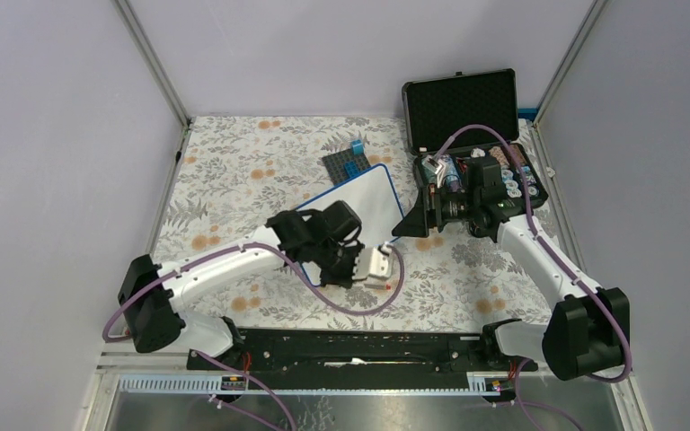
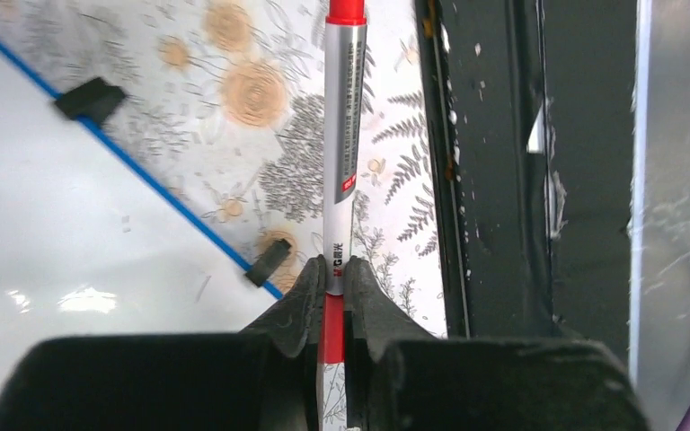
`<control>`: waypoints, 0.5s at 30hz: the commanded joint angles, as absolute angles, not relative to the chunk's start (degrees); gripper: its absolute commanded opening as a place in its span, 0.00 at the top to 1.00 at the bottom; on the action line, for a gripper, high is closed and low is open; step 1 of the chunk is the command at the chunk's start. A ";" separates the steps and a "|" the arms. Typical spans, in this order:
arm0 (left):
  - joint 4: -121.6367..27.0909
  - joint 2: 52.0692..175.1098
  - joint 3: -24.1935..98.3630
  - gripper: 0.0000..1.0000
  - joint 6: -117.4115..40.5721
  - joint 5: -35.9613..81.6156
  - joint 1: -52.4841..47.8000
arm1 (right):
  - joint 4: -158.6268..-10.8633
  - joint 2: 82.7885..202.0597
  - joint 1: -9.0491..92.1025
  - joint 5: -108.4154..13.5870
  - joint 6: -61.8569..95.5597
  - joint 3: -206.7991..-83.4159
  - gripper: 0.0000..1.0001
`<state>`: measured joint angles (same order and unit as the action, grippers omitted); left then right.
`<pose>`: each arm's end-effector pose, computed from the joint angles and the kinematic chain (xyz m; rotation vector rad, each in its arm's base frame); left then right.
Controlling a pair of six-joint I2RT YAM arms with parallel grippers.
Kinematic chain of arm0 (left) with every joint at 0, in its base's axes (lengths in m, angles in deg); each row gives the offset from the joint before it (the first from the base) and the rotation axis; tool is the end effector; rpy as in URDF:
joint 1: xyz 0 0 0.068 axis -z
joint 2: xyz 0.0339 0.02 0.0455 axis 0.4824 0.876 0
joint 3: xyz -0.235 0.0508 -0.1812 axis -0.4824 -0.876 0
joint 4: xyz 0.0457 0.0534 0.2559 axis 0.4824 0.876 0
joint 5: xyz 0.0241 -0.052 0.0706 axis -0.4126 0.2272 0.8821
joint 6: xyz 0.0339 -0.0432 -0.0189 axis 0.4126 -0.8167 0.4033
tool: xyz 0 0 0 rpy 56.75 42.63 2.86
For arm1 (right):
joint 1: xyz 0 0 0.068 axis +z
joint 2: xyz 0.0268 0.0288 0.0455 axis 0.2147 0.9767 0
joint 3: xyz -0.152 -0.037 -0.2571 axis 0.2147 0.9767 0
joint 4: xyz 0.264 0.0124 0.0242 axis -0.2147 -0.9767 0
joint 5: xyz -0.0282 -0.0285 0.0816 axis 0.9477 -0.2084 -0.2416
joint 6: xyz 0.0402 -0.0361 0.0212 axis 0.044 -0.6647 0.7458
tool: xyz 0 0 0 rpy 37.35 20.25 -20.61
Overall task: Write a sentence on the whiteboard
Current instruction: Pick up the whiteboard marker from the corner of the board, then pass from the left arm to the right
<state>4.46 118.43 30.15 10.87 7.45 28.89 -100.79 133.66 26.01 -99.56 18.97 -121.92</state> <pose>0.1325 -0.2412 0.2944 2.0855 1.7243 -0.6628 0.2463 0.0966 0.3079 -0.6803 2.0336 1.3640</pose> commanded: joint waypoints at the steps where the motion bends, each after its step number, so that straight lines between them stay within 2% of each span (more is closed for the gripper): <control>1: 7.42 117.37 37.18 1.00 3.61 2.93 25.25 | -91.85 130.42 25.82 -110.20 29.03 -119.54 0.01; 5: 7.12 118.11 40.79 1.00 0.78 3.18 23.45 | -84.97 128.34 27.33 -111.82 36.21 -115.46 0.06; 15: 6.08 121.40 46.43 1.00 -2.53 5.70 23.37 | -90.73 129.39 32.95 -106.57 31.45 -116.71 0.26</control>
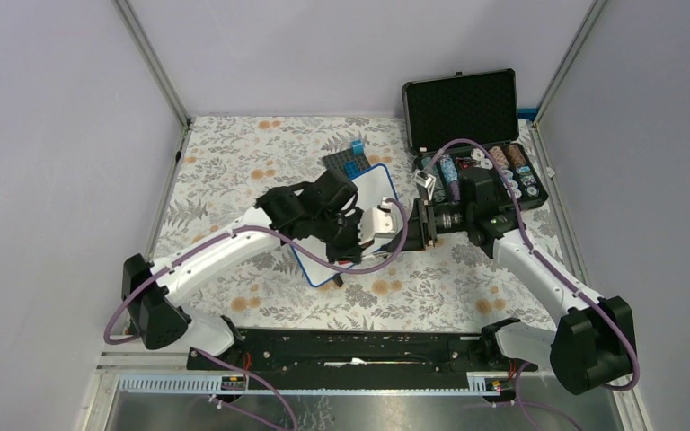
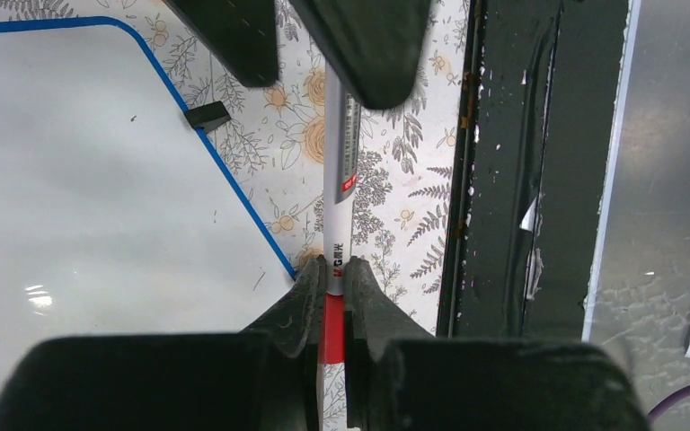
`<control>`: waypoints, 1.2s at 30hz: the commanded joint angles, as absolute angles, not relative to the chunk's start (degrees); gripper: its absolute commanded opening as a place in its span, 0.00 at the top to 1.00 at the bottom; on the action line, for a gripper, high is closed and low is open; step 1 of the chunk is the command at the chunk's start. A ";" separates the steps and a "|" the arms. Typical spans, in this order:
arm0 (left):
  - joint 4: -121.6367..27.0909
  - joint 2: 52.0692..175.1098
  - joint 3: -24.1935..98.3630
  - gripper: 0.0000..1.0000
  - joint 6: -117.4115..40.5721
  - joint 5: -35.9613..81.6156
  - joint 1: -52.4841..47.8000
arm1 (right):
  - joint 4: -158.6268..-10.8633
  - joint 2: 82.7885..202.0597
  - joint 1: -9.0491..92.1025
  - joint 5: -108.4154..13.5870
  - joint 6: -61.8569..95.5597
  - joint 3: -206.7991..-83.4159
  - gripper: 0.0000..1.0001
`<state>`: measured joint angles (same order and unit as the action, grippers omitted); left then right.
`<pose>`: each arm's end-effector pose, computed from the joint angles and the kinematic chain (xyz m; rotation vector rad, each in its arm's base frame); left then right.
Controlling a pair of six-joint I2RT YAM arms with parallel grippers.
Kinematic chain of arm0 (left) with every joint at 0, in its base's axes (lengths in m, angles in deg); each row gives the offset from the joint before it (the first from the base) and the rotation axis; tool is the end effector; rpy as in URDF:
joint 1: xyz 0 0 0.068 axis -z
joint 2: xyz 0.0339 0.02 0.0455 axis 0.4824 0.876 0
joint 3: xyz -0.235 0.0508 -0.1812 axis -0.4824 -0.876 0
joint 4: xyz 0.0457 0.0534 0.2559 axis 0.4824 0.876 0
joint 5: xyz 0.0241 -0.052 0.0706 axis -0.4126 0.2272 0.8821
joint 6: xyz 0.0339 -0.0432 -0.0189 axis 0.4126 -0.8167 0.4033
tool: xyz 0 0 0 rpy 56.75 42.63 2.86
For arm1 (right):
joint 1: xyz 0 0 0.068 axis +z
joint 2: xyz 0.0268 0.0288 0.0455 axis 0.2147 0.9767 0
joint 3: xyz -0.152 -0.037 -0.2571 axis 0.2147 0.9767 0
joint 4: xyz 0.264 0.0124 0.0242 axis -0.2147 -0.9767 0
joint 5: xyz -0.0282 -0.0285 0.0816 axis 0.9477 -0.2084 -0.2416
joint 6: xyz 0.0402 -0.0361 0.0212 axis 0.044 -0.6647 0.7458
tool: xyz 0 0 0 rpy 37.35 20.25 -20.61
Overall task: Write a sentence on the whiteboard
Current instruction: Pass from the left arm to the right
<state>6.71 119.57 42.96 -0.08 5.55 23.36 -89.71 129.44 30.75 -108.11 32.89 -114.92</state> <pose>0.1648 -0.2418 0.3570 1.7610 1.8531 -0.7396 0.2181 0.1130 0.3025 -0.7169 1.9851 1.6540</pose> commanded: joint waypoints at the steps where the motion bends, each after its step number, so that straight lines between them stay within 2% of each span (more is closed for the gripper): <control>1: 6.11 121.83 46.78 1.00 -2.77 6.07 23.39 | -91.11 129.64 33.18 -106.04 31.19 -116.89 0.27; 19: 6.15 123.62 48.68 1.00 -3.78 5.37 23.37 | -95.51 131.69 36.61 -102.62 27.19 -119.45 0.57; 26: 6.11 124.30 48.97 1.00 -3.78 5.09 23.37 | -95.74 132.09 36.91 -102.53 27.09 -119.73 0.53; 28: 6.15 124.68 49.38 1.00 -3.96 5.17 23.38 | -95.75 132.53 36.99 -102.65 26.98 -119.75 0.58; 30: 6.16 125.06 49.83 1.00 -4.03 5.42 23.41 | -95.82 132.82 37.08 -102.75 26.94 -119.88 0.70; 36: 6.15 125.09 49.85 1.00 -4.19 5.70 23.42 | -97.21 133.23 37.15 -102.46 26.31 -120.92 0.97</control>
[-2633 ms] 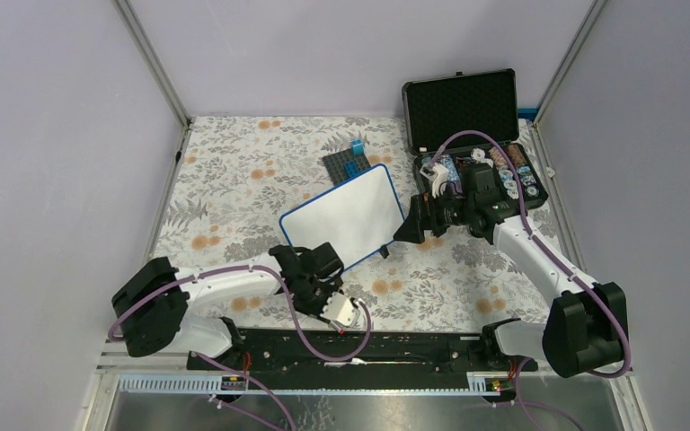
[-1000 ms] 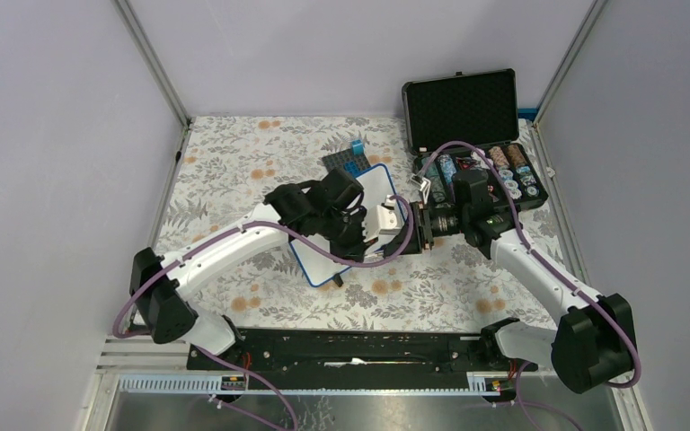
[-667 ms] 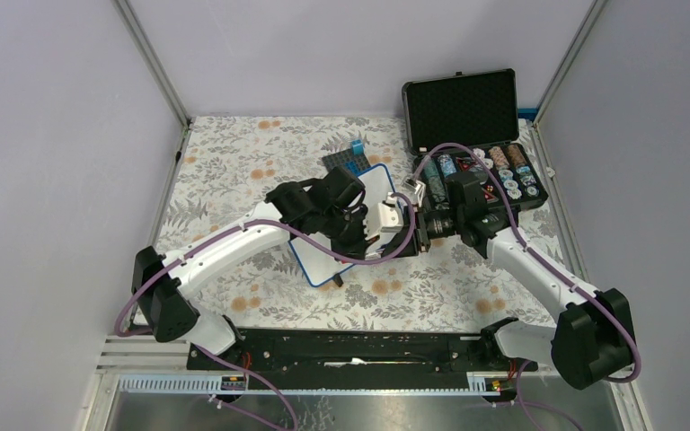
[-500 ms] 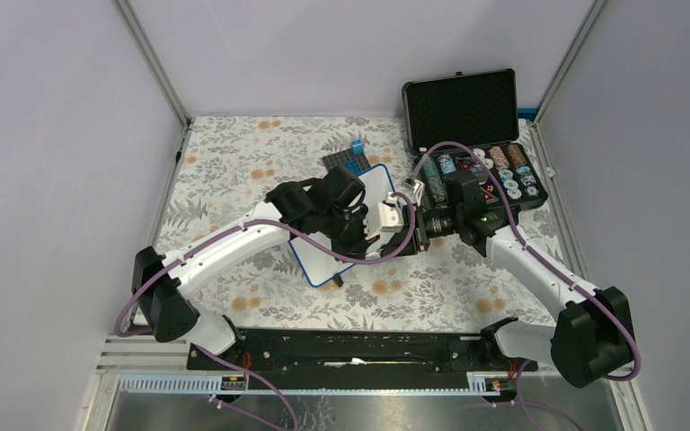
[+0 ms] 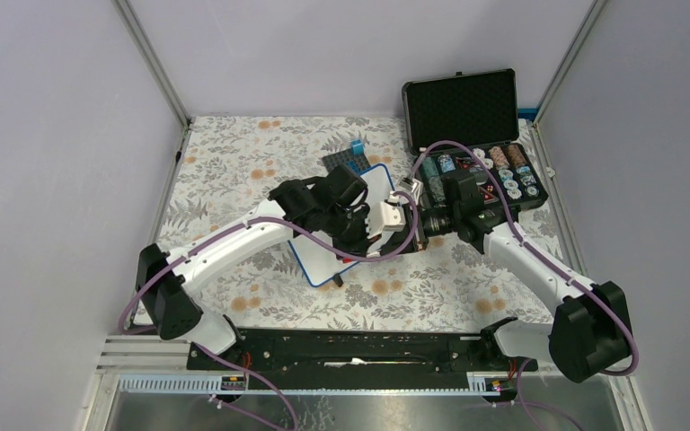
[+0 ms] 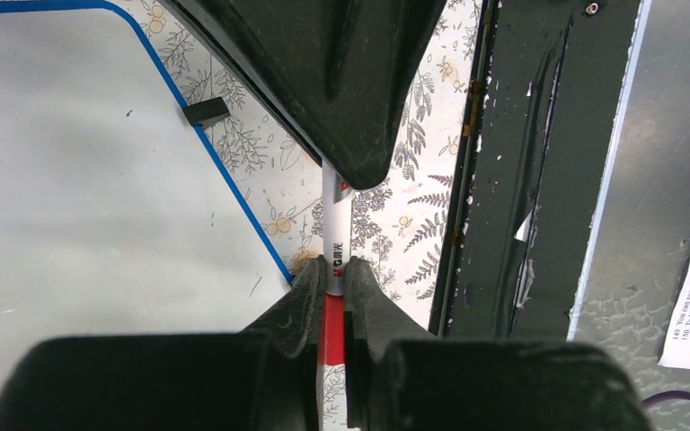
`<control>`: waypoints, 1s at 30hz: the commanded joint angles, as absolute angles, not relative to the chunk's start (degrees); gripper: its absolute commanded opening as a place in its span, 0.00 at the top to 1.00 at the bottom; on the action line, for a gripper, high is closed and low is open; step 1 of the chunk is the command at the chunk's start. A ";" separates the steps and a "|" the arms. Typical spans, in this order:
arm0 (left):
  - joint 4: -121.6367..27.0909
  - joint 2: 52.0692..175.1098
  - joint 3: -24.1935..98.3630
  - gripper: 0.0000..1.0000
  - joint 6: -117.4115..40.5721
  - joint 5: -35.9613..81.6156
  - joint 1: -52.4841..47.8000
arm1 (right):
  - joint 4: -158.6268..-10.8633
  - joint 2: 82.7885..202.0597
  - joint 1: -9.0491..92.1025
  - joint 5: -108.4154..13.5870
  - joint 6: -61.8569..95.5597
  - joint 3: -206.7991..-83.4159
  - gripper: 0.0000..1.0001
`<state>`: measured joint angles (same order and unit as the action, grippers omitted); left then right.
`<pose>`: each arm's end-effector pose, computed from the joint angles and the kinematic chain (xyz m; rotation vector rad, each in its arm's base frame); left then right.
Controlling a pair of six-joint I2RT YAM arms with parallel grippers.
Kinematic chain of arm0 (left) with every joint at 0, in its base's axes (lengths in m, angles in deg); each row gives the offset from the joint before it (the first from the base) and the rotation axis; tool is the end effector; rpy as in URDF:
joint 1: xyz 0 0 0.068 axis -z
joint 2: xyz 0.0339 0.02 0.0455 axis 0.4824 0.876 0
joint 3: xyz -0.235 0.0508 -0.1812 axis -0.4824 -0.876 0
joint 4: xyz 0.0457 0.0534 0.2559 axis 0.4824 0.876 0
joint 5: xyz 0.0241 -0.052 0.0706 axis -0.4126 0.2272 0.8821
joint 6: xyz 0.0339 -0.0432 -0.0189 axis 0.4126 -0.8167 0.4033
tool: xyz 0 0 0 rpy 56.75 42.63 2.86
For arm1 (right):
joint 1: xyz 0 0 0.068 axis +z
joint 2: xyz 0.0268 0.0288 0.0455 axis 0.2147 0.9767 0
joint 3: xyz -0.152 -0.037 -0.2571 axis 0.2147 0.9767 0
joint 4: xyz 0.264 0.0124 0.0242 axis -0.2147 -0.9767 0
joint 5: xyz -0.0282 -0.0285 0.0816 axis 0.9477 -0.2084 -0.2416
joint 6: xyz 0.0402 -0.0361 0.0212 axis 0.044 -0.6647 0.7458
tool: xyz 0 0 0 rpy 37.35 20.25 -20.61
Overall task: Write a sentence on the whiteboard
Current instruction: Pass from the left arm to the right, then pass from the right arm to the left
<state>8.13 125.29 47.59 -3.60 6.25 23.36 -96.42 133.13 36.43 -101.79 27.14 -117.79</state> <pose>0.1810 -0.2621 0.3523 1.7262 1.9604 -0.7445 0.2196 0.1381 0.2930 -0.7824 2.0833 1.5796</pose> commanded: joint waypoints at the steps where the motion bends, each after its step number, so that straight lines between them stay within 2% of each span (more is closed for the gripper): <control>1: 6.16 124.85 49.76 0.89 -4.25 5.58 23.23 | -97.31 133.32 37.10 -102.51 26.52 -121.20 1.00; 2: 6.62 124.42 49.58 0.72 -4.12 4.62 22.62 | -97.45 133.52 37.03 -102.71 26.57 -121.63 1.00; 3: 7.28 123.77 49.61 0.48 -3.60 2.62 21.48 | -97.62 133.73 36.74 -102.97 26.54 -122.12 1.00; 4: 7.80 122.95 49.56 0.34 -3.15 -0.70 20.10 | -97.58 133.97 36.18 -103.35 26.62 -122.55 1.00; 5: 8.21 121.88 49.46 0.23 -2.62 -3.43 18.22 | -97.47 134.17 35.50 -103.97 26.67 -123.01 1.00; 7: 8.22 119.39 48.87 0.13 -1.64 -8.28 13.99 | -97.35 134.91 34.04 -106.05 26.62 -124.23 1.00; 12: 6.53 115.22 47.48 0.12 -3.73 -17.01 4.72 | -97.35 133.73 33.24 -110.32 24.37 -126.72 1.00; 18: 5.22 111.84 44.16 0.19 -7.34 -20.50 3.17 | -97.26 132.77 33.27 -115.25 23.16 -129.83 1.00; 24: 5.13 111.37 42.31 0.24 -11.79 -32.32 0.34 | -111.79 131.96 33.74 -113.19 8.83 -135.02 1.00; 26: 3.79 110.28 41.56 0.27 -12.61 -30.92 0.42 | -110.99 131.45 33.91 -111.85 11.50 -134.58 1.00; 30: -2.79 106.13 37.58 0.25 -14.20 -18.27 0.76 | -103.08 130.66 34.03 -108.67 21.32 -130.75 1.00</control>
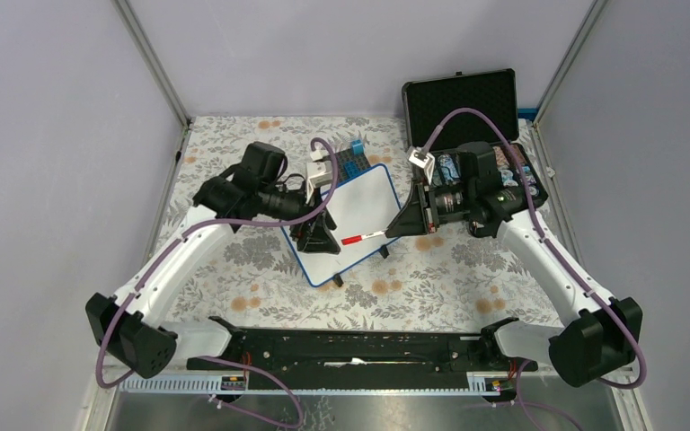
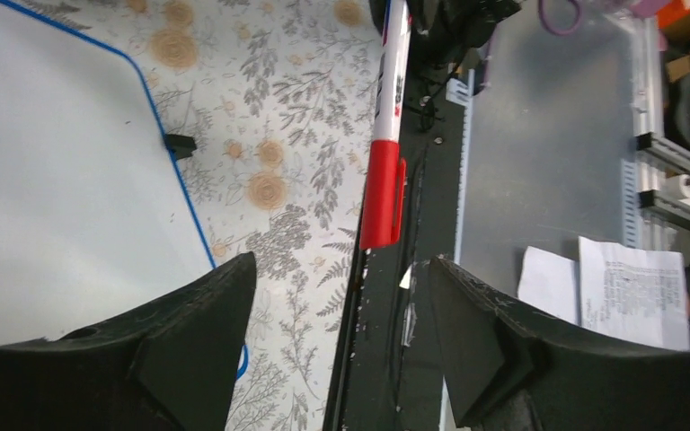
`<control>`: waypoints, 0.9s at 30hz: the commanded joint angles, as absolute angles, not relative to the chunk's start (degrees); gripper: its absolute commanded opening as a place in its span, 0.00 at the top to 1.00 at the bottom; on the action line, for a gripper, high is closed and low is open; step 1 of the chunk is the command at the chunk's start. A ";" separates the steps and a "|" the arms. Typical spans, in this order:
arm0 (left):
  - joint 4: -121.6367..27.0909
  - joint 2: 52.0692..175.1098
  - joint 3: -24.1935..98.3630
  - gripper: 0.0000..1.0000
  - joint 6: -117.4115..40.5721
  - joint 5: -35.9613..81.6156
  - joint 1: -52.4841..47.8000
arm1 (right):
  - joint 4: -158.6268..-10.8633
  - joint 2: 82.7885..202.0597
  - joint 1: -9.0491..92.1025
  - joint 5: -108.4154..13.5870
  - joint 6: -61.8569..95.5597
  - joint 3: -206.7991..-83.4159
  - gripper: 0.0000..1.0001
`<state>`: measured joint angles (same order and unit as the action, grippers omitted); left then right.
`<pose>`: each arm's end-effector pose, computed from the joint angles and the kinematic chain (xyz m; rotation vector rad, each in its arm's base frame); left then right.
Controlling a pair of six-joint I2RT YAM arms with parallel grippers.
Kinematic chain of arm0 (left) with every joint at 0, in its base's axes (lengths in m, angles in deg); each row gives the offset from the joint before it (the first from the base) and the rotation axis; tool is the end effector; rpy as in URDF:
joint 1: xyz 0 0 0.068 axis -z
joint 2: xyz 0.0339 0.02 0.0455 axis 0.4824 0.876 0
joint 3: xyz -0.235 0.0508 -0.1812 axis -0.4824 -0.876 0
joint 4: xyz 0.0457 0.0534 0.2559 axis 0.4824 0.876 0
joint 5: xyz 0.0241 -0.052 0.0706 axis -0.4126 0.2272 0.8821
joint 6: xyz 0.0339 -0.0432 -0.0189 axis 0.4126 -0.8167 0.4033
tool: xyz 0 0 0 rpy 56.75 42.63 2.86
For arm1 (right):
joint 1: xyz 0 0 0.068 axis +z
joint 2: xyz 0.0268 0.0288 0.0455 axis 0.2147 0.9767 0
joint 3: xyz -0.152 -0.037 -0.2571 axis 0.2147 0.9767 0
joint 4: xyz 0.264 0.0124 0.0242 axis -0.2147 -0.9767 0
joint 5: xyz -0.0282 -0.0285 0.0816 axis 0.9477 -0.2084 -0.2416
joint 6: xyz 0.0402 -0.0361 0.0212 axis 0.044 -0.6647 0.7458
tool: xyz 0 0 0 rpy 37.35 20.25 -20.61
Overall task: Write a sentence on the whiteboard
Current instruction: Pass from the right arm to the left
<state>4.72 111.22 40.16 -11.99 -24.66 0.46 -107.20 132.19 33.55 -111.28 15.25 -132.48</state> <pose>0.1984 -0.1509 0.3914 1.2617 1.8958 -1.2792 0.2225 0.1283 0.3710 -1.0310 1.7730 1.5765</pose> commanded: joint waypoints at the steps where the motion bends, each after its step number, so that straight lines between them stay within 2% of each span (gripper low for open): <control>1: -3.71 105.21 36.85 0.24 -13.58 -15.47 1.24 | -101.68 130.87 34.07 -107.78 23.66 -129.88 1.00; 6: -2.52 103.33 36.28 0.23 -2.59 -4.09 7.27 | -90.69 131.49 34.02 -108.11 36.62 -125.26 1.00; 11: -0.75 104.59 37.95 0.24 4.68 1.18 11.34 | -86.27 133.06 34.02 -109.70 42.52 -123.99 1.00; 17: -2.62 106.74 37.41 0.32 5.05 6.16 15.26 | -81.64 133.02 34.83 -111.66 45.49 -122.75 1.00; 20: -2.88 107.33 37.95 0.40 4.26 5.97 16.23 | -82.20 132.75 35.16 -111.61 44.72 -122.75 1.00; 27: -3.42 107.86 39.39 0.69 1.53 3.78 16.25 | -82.70 133.15 35.43 -110.85 44.09 -122.75 1.00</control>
